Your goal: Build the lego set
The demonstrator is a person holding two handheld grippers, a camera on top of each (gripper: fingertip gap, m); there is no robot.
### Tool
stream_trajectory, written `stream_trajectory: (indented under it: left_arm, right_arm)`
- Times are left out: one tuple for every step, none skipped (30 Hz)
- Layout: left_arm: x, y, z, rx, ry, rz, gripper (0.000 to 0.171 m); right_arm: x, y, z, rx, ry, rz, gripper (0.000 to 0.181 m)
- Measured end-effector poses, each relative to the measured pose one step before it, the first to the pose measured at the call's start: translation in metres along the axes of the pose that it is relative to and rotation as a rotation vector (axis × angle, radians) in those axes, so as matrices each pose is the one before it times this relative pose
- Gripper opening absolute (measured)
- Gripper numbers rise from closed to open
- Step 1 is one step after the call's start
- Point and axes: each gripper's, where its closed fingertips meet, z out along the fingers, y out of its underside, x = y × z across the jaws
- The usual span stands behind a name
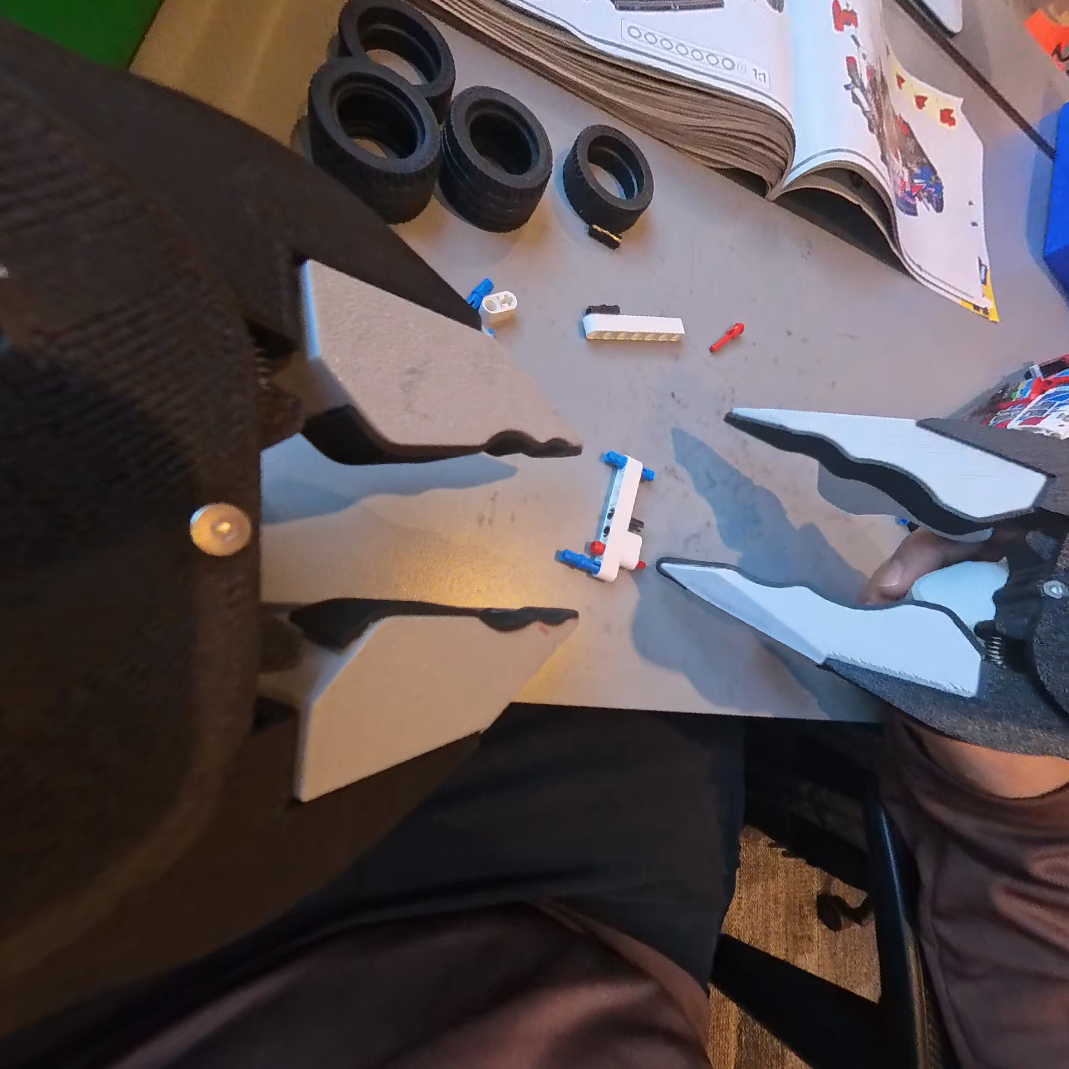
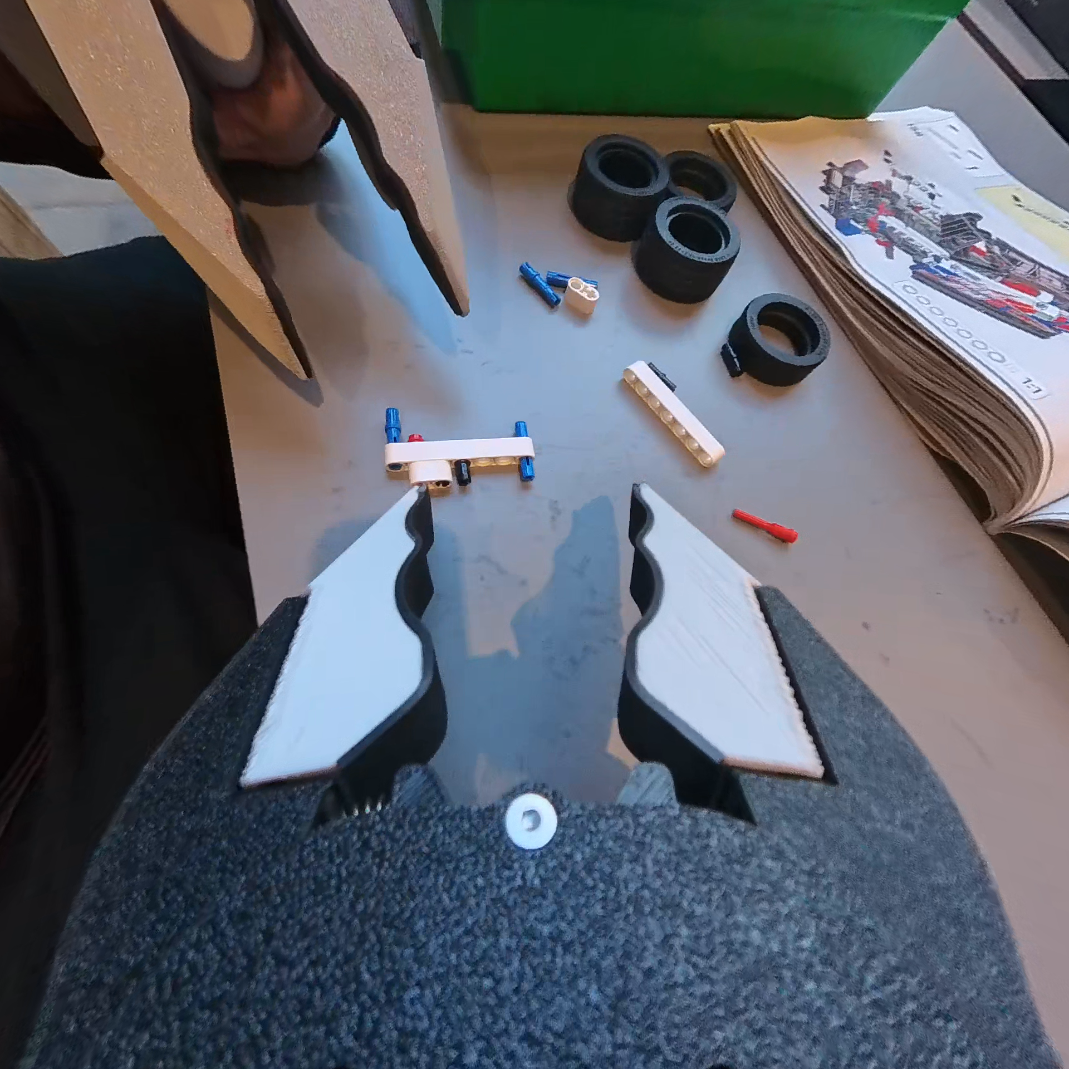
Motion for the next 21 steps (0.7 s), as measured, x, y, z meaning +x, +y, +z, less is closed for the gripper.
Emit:
stream_trajectory:
  left_arm:
    - [-0.00007,-0.00026,-0.00025,0.00231,0.0000,-0.0011,0.049]
    - [-0.00006,-0.00015,-0.00013,0.00166,0.0006,-0.0008,0.049]
    - [0.00015,-0.00009,-0.00010,0.00049,0.0012,-0.0004,0.049]
    - [0.00009,0.00004,0.00001,-0.00033,0.0012,-0.0002,0.049]
    - [0.00009,0.00007,-0.00001,-0.00058,0.0011,-0.0003,0.049]
    - [0.00019,0.00011,0.00012,-0.00062,0.0016,-0.0001,0.049]
    - [0.00016,0.00004,-0.00002,-0.00026,0.0011,0.0000,0.049]
    - [0.00004,-0.00001,-0.00004,0.00046,0.0004,-0.0003,0.049]
    - [0.00002,-0.00009,-0.00007,0.00038,0.0008,-0.0007,0.049]
    - [0.00013,0.00004,0.00004,-0.00041,0.0019,-0.0007,0.049]
    - [0.00022,0.00001,0.00002,-0.00012,0.0019,-0.0008,0.049]
    - [0.00002,-0.00004,0.00003,0.00057,0.0012,-0.0010,0.049]
    - [0.00015,0.00006,-0.00005,-0.00011,0.0017,-0.0005,0.049]
    - [0.00019,0.00004,0.00001,-0.00032,0.0019,-0.0003,0.049]
    - [0.00024,-0.00014,-0.00003,0.00041,0.0017,-0.0002,0.049]
    - [0.00006,-0.00003,-0.00001,0.00057,0.0012,-0.0003,0.049]
    - [0.00019,-0.00010,-0.00015,0.00090,0.0016,-0.0005,0.049]
    - [0.00023,-0.00022,-0.00013,0.00219,0.0021,-0.0005,0.049]
    - [0.00007,-0.00026,-0.00026,0.00228,0.0012,-0.0006,0.049]
    - [0.00006,-0.00022,-0.00023,0.00160,0.0009,-0.0006,0.049]
    - [-0.00005,-0.00018,-0.00011,0.00150,0.0000,-0.0003,0.049]
  right_arm:
    - [0.00018,0.00029,0.00022,-0.0019,-0.0029,0.0037,0.068]
    - [0.00007,0.00008,0.00017,-0.0006,-0.0035,0.0045,0.068]
    - [0.00007,0.00009,0.00012,-0.0002,-0.0036,0.0046,0.068]
    - [0.00017,0.00016,0.00010,-0.0007,-0.0037,0.0044,0.068]
    - [-0.00011,0.00020,0.00026,-0.0018,-0.0042,0.0035,0.067]
    - [-0.00022,0.00038,0.00044,-0.0029,-0.0046,0.0022,0.067]
    - [-0.00019,0.00037,0.00042,-0.0028,-0.0042,0.0013,0.067]
    - [-0.00032,0.00020,0.00017,-0.0018,-0.0044,0.0007,0.066]
    - [-0.00032,0.00011,0.00017,-0.0007,-0.0044,0.0010,0.065]
    - [-0.00022,-0.00005,0.00012,0.0003,-0.0042,0.0018,0.065]
    - [-0.00014,-0.00014,0.00002,0.0008,-0.0038,0.0019,0.064]
    - [-0.00005,0.00000,0.00006,0.0003,-0.0035,0.0022,0.064]
    - [-0.00011,0.00004,0.00009,-0.0004,-0.0039,0.0021,0.063]
    - [-0.00020,0.00007,0.00025,-0.0009,-0.0039,0.0013,0.063]
    - [-0.00008,0.00012,0.00041,-0.0016,-0.0033,0.0004,0.062]
    - [0.00002,0.00009,0.00028,-0.0015,-0.0030,-0.0002,0.062]
    - [0.00016,-0.00003,0.00032,-0.0006,-0.0016,-0.0007,0.061]
    - [0.00044,-0.00013,0.00024,-0.0001,-0.0002,0.0000,0.061]
    - [0.00037,-0.00013,0.00021,0.0003,-0.0011,0.0007,0.061]
    - [0.00022,-0.00016,0.00002,0.0009,-0.0013,0.0017,0.061]
    - [0.00013,-0.00023,-0.00010,0.0013,-0.0018,0.0023,0.060]
